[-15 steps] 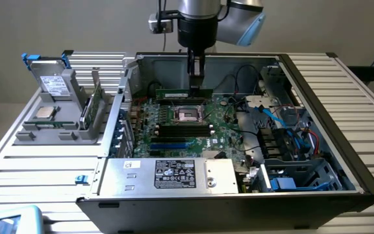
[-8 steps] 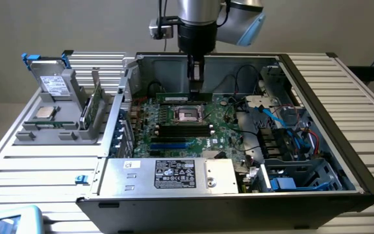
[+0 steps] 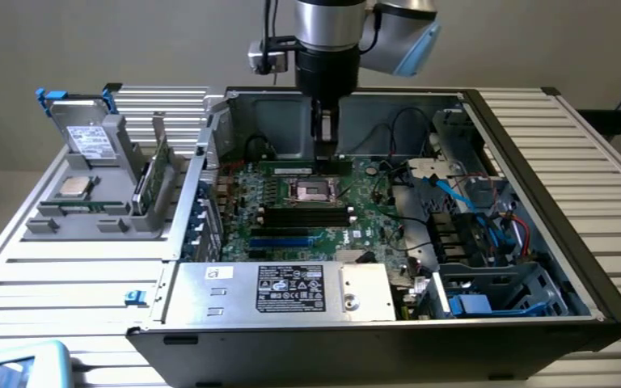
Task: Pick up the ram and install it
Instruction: 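Insert the ram into the slot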
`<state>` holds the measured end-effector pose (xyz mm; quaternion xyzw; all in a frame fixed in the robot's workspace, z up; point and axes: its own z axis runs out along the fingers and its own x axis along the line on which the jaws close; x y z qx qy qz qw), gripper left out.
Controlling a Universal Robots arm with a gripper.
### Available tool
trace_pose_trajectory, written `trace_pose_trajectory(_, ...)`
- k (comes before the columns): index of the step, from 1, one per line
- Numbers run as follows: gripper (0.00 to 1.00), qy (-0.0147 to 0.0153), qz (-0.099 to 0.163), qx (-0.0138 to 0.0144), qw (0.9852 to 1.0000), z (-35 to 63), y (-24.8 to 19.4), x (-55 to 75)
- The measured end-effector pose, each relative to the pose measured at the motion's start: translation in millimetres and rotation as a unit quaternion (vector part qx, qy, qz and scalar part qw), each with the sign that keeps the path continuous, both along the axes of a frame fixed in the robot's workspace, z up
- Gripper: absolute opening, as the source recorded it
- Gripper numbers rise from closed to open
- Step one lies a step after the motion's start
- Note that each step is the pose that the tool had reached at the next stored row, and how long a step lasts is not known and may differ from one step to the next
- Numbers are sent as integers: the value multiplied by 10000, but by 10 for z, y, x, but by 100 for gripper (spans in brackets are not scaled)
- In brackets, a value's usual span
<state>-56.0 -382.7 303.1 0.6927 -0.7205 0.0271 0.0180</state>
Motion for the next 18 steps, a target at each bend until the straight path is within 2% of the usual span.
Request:
trace_pose_trajectory(4, 14, 0, -3, -24, 10000, -48, -21, 2)
trace_pose_trajectory(12, 14, 0, -12, -51, 10000, -164, -57, 10)
trace_pose_trajectory(18, 14, 0, -21, -122, 9999, -228, -63, 11)
